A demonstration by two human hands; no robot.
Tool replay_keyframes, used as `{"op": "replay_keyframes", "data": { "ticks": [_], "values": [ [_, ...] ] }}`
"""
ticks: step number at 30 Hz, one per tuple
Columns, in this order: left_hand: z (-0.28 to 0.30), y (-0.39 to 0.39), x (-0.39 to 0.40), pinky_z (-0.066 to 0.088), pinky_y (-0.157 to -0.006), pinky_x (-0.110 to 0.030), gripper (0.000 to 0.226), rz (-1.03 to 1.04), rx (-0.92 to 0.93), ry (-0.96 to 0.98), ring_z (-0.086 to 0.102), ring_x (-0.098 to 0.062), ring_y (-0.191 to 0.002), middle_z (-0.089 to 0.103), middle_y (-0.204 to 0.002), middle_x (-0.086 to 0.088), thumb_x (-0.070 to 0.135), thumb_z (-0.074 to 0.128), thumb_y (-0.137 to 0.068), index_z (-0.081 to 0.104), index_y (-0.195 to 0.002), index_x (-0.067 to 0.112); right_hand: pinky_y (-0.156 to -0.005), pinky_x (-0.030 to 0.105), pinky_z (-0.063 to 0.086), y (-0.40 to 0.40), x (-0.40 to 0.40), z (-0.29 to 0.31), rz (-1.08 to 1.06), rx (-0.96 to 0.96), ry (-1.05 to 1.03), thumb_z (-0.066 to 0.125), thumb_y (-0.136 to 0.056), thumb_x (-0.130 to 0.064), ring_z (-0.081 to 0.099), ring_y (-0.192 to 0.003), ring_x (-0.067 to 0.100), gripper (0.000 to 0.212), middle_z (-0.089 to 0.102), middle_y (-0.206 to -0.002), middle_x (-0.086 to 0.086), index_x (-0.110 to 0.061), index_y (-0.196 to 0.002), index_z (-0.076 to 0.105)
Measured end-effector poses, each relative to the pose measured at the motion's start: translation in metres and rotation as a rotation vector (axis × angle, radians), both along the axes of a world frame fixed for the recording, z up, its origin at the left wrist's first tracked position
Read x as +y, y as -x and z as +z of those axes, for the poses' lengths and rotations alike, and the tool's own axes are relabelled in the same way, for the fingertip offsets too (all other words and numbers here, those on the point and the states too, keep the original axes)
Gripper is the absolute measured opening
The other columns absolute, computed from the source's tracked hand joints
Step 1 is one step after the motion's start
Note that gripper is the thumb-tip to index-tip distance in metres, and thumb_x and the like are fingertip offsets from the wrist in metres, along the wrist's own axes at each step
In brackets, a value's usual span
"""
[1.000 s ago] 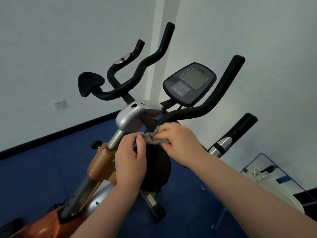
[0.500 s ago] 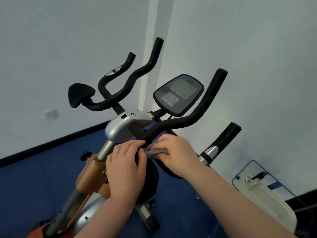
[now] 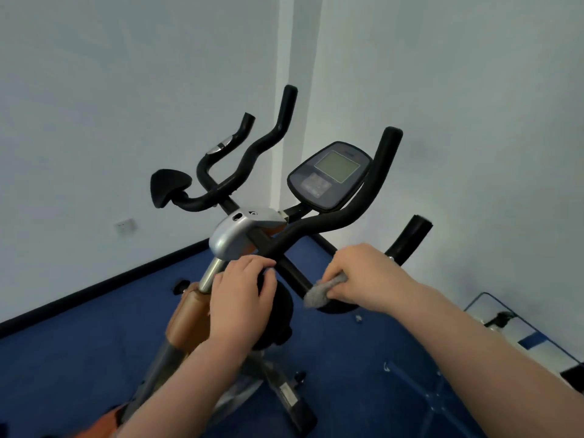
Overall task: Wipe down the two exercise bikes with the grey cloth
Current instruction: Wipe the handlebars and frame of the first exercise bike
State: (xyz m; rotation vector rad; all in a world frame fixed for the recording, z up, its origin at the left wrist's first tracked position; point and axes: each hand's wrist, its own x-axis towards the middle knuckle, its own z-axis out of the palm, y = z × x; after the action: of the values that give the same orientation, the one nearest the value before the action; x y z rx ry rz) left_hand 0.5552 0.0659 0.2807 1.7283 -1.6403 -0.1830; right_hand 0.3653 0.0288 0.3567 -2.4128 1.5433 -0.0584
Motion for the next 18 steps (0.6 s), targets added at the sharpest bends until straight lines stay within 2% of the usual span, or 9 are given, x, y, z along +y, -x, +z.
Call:
{"op": "replay_keyframes", "data": {
  "ticks": [2, 5, 7, 9, 12, 14, 16, 18],
  "values": [
    [0.004, -0.004, -0.002, 0.033, -0.088, -0.023, 0.021, -0.013, -0.004, -0.016, 0.053, -0.005, -0.104, 0.061, -0.109, 0.017, 0.031, 0.048, -0.092, 0.064, -0.106, 0.032, -0.061, 0.03, 0.048, 0.0, -0.003, -0.001, -0.095, -0.106, 0.048, 0.065, -0.075, -0.021, 0.058, -0.067, 0.015, 0.01, 0.062, -0.063, -0.004, -0.026, -0.067, 0.07],
    [0.014, -0.009, -0.004, 0.046, -0.09, -0.035, 0.02, -0.008, 0.013, -0.019, 0.056, -0.01, -0.101, 0.063, -0.106, 0.013, 0.028, 0.051, -0.091, 0.065, -0.105, 0.029, -0.066, 0.032, 0.05, -0.003, -0.003, -0.001, -0.187, -0.332, 0.127, 0.065, -0.077, -0.022, 0.061, -0.075, 0.014, 0.009, 0.069, -0.073, -0.002, -0.022, -0.073, 0.073],
    [0.022, -0.014, -0.003, 0.048, -0.087, -0.039, 0.021, 0.011, 0.003, -0.029, 0.057, -0.012, -0.099, 0.064, -0.106, 0.01, 0.027, 0.051, -0.09, 0.066, -0.105, 0.028, -0.063, 0.024, 0.045, -0.01, -0.001, -0.001, -0.219, -0.42, 0.177, 0.065, -0.079, -0.022, 0.061, -0.078, 0.014, 0.01, 0.071, -0.077, -0.002, -0.023, -0.077, 0.074],
    [0.028, -0.021, 0.0, 0.049, -0.084, -0.038, 0.022, 0.03, -0.008, -0.043, 0.059, -0.015, -0.097, 0.065, -0.105, 0.007, 0.027, 0.051, -0.089, 0.066, -0.104, 0.026, -0.061, 0.017, 0.041, -0.02, 0.004, 0.001, -0.229, -0.517, 0.218, 0.067, -0.079, -0.024, 0.061, -0.078, 0.011, 0.008, 0.072, -0.08, -0.006, -0.027, -0.08, 0.075],
    [0.035, -0.034, 0.01, 0.05, -0.081, -0.038, 0.021, 0.062, 0.008, -0.056, 0.06, -0.018, -0.094, 0.065, -0.105, 0.002, 0.027, 0.052, -0.088, 0.066, -0.103, 0.025, -0.065, 0.011, 0.04, -0.035, 0.017, 0.006, -0.218, -0.65, 0.247, 0.07, -0.079, -0.03, 0.061, -0.079, 0.006, 0.01, 0.072, -0.082, -0.009, -0.027, -0.087, 0.075],
    [0.038, -0.045, 0.021, 0.048, -0.072, -0.031, 0.021, 0.075, 0.016, -0.062, 0.059, -0.013, -0.088, 0.064, -0.106, 0.003, 0.029, 0.053, -0.088, 0.066, -0.104, 0.026, -0.063, 0.007, 0.038, -0.046, 0.029, 0.01, -0.209, -0.682, 0.277, 0.069, -0.079, -0.031, 0.061, -0.076, 0.005, 0.011, 0.071, -0.079, -0.008, -0.024, -0.086, 0.075],
    [0.042, -0.061, 0.035, 0.039, -0.065, -0.022, 0.02, 0.097, 0.014, -0.055, 0.053, -0.005, -0.081, 0.063, -0.106, 0.005, 0.029, 0.053, -0.088, 0.065, -0.104, 0.026, -0.061, 0.009, 0.039, -0.059, 0.042, 0.013, -0.195, -0.694, 0.328, 0.069, -0.08, -0.029, 0.06, -0.073, 0.007, 0.01, 0.071, -0.078, -0.005, -0.021, -0.083, 0.074],
    [0.049, -0.08, 0.052, 0.039, -0.069, -0.024, 0.021, 0.112, 0.008, -0.045, 0.052, -0.005, -0.084, 0.063, -0.108, 0.005, 0.029, 0.053, -0.087, 0.064, -0.104, 0.026, -0.064, 0.017, 0.043, -0.074, 0.057, 0.017, -0.193, -0.713, 0.355, 0.069, -0.081, -0.027, 0.06, -0.075, 0.01, 0.011, 0.071, -0.082, -0.002, -0.02, -0.087, 0.075]
  ]
}}
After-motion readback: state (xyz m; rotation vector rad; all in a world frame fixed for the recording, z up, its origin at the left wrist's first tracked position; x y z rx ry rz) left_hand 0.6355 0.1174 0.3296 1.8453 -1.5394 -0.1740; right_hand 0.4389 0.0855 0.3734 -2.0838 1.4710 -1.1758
